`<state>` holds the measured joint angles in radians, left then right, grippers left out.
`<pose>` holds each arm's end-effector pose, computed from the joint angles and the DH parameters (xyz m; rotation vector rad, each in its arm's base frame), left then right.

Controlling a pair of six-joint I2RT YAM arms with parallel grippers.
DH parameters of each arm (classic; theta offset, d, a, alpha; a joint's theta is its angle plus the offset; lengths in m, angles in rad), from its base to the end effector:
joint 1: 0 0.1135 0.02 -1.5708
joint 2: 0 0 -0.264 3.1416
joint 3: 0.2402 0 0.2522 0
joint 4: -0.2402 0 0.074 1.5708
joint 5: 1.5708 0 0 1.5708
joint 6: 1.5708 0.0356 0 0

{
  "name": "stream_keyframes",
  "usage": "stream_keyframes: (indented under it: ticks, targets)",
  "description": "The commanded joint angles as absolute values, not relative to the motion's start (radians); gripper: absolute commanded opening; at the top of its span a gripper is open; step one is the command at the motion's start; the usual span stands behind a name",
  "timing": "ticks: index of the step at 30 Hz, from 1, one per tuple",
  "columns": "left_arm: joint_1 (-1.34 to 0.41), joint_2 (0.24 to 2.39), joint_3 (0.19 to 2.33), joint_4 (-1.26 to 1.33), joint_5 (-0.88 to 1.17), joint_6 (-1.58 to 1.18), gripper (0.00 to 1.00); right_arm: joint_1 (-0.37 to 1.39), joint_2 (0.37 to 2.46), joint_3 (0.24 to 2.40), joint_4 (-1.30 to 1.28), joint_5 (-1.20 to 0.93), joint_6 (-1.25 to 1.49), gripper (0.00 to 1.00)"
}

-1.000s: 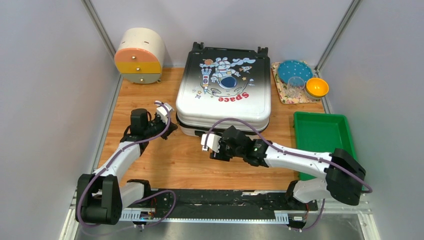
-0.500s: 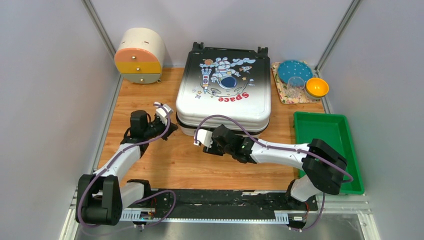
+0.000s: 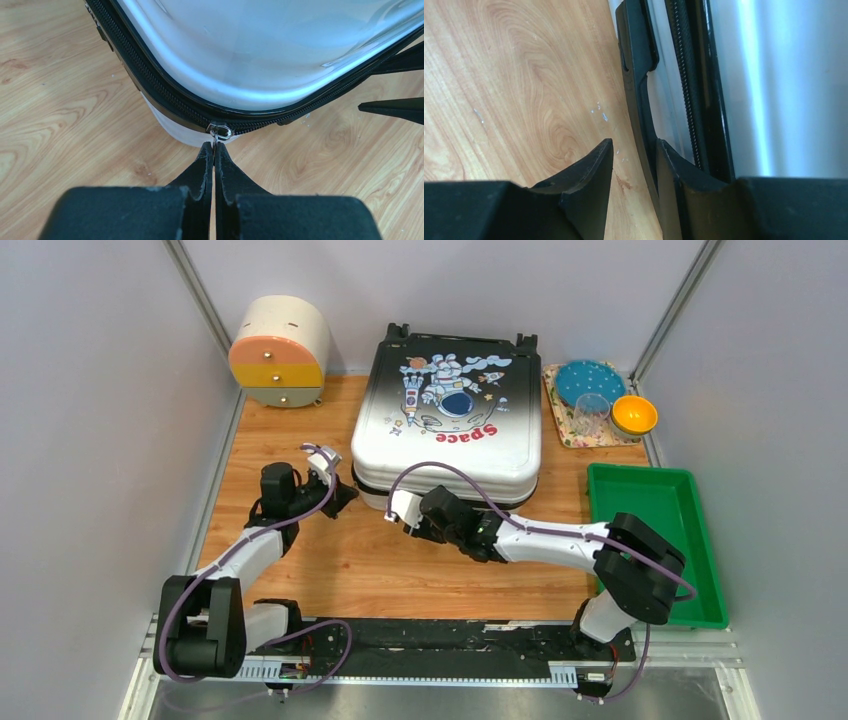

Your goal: Open, take out, and arrange the luggage

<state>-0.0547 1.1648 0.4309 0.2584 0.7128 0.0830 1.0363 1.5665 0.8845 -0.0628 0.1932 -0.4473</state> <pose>0.2259 -0.0357 0.1903 0.5734 1.9067 -0.7060 0.1724 0.2779 0.1958 -1.4805 1.7600 0.0792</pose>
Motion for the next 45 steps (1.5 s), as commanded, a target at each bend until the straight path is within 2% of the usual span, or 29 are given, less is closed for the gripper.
stream_keyframes:
  ticks: [1, 4, 6, 9, 10, 12, 13, 29, 39, 45]
  targets:
    - [-0.063, 1.189, 0.426, 0.301, 0.693, 0.067, 0.0, 1.017, 1.655, 0.899, -0.11, 0.132, -0.368, 0.39]
    - [-0.063, 1.177, 0.419, 0.29, 0.69, 0.078, 0.0, 1.015, 1.672, 0.896, -0.127, 0.141, -0.362, 0.37]
    - [-0.063, 1.172, 0.411, 0.285, 0.692, 0.083, 0.0, 1.014, 1.68, 0.891, -0.14, 0.159, -0.371, 0.32]
    - [-0.063, 1.17, 0.408, 0.278, 0.692, 0.084, 0.0, 1.017, 1.666, 0.861, -0.141, 0.169, -0.4, 0.21]
    - [-0.061, 1.17, 0.408, 0.276, 0.686, 0.089, 0.0, 1.016, 1.658, 0.836, -0.138, 0.169, -0.425, 0.13]
    - [-0.061, 1.169, 0.41, 0.272, 0.673, 0.097, 0.0, 1.016, 1.635, 0.835, -0.155, 0.155, -0.436, 0.07]
    - [-0.058, 1.17, 0.413, 0.27, 0.672, 0.115, 0.0, 1.017, 1.628, 0.827, -0.163, 0.144, -0.448, 0.01]
    - [0.054, 1.158, 0.462, 0.238, 0.68, 0.274, 0.0, 1.008, 1.5, 0.762, -0.405, -0.007, -0.495, 0.0]
    - [0.103, 1.232, 0.522, 0.305, 0.545, 0.304, 0.0, 0.997, 1.485, 0.749, -0.459, -0.038, -0.492, 0.0]
    - [0.106, 1.318, 0.575, 0.373, 0.647, 0.345, 0.0, 0.994, 1.467, 0.729, -0.486, -0.058, -0.5, 0.0]
